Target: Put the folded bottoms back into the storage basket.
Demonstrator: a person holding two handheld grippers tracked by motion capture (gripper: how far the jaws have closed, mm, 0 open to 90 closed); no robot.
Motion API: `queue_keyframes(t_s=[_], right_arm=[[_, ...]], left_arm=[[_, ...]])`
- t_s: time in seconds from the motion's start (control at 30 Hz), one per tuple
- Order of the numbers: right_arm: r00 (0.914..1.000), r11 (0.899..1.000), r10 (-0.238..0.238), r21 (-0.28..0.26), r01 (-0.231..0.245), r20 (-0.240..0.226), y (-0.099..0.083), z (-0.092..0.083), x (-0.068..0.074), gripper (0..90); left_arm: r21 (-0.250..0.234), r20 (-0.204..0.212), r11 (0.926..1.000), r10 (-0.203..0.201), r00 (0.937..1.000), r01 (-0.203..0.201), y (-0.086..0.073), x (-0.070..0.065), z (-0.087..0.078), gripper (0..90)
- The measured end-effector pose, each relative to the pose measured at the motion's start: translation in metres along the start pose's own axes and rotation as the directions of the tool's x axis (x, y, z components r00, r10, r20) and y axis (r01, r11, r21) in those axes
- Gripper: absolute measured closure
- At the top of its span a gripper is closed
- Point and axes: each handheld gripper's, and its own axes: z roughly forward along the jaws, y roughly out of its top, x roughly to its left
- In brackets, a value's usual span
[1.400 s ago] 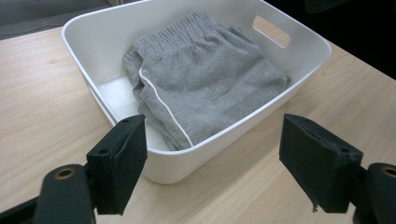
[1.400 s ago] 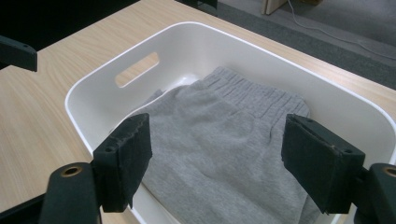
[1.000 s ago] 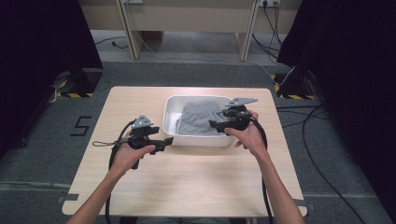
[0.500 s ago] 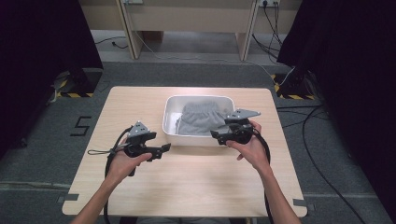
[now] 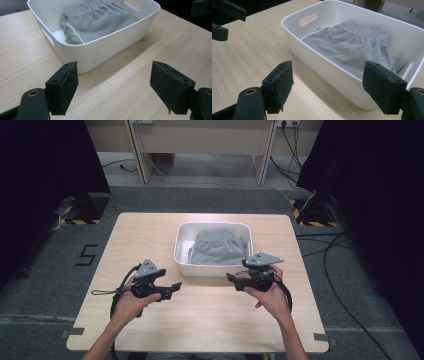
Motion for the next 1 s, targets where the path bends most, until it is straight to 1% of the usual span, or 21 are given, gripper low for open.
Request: queue_keyframes(t_s=[0.03,0.07,0.17,0.3,0.37,0.4,0.43,0.47,0.53,0.67,0.77,0.87,1.0], right_arm=[[1.0000,1.000,0.001,0.001,-0.001,-0.001,-0.002,0.000,0.002,25.7],[1.0000,1.000,-0.008,0.012,0.008,-0.003,-0.003,0.000,0.003,25.7],[0.9999,1.000,-0.014,0.019,0.013,0.008,-0.006,-0.001,0.006,25.7],[0.9997,0.999,-0.023,0.035,0.023,-0.001,-0.013,0.002,0.009,25.7],[0.9997,0.999,-0.025,0.042,0.025,-0.002,-0.017,0.003,0.010,25.7],[0.9997,0.999,-0.025,0.042,0.025,-0.002,-0.017,0.003,0.010,25.7],[0.9995,0.999,-0.030,0.046,0.030,-0.003,-0.018,0.003,0.009,25.7],[0.9995,0.999,-0.031,0.044,0.031,-0.004,-0.018,0.002,0.009,25.7],[0.9994,0.999,-0.034,0.040,0.034,-0.007,-0.019,0.002,0.009,25.7],[0.9994,0.999,-0.035,0.034,0.035,-0.002,-0.020,-0.002,0.008,25.7],[0.9994,0.999,-0.033,0.031,0.033,0.004,-0.022,-0.006,0.008,25.7],[0.9995,0.999,-0.027,0.030,0.027,0.013,-0.025,-0.009,0.009,25.7],[0.9995,0.999,-0.031,0.031,0.031,0.011,-0.030,-0.011,0.010,25.7]], left_arm=[[-0.004,0.000,1.0000,0.000,1.0000,0.000,-0.001,0.000,-0.001,21.9],[-0.003,0.000,1.0000,0.002,1.0000,-0.002,-0.002,-0.001,-0.002,21.9],[-0.004,-0.007,1.0000,0.007,1.0000,-0.007,-0.006,-0.002,-0.004,21.8],[-0.007,-0.003,0.9999,0.008,1.0000,-0.008,-0.015,-0.003,-0.006,21.8],[-0.012,0.002,0.9999,-0.001,1.0000,0.001,-0.021,-0.003,-0.005,21.9],[-0.012,0.002,0.9999,-0.001,1.0000,0.001,-0.021,-0.003,-0.005,21.8],[-0.005,0.009,1.0000,-0.008,0.9999,0.008,-0.024,-0.002,-0.004,21.8],[0.006,0.012,1.0000,-0.003,0.9999,0.002,-0.026,-0.002,-0.003,21.8],[-0.001,0.002,0.9999,-0.011,0.9999,0.011,-0.028,-0.001,-0.002,21.8],[0.009,-0.007,0.9999,-0.010,0.9999,0.010,-0.034,-0.001,-0.002,21.8],[0.017,-0.002,0.9999,-0.003,1.0000,0.003,-0.037,-0.003,-0.002,21.8],[0.017,-0.002,0.9998,-0.006,1.0000,0.006,-0.041,-0.004,-0.002,21.8],[0.018,-0.005,0.9998,-0.010,0.9999,0.010,-0.047,-0.003,-0.002,21.8]])
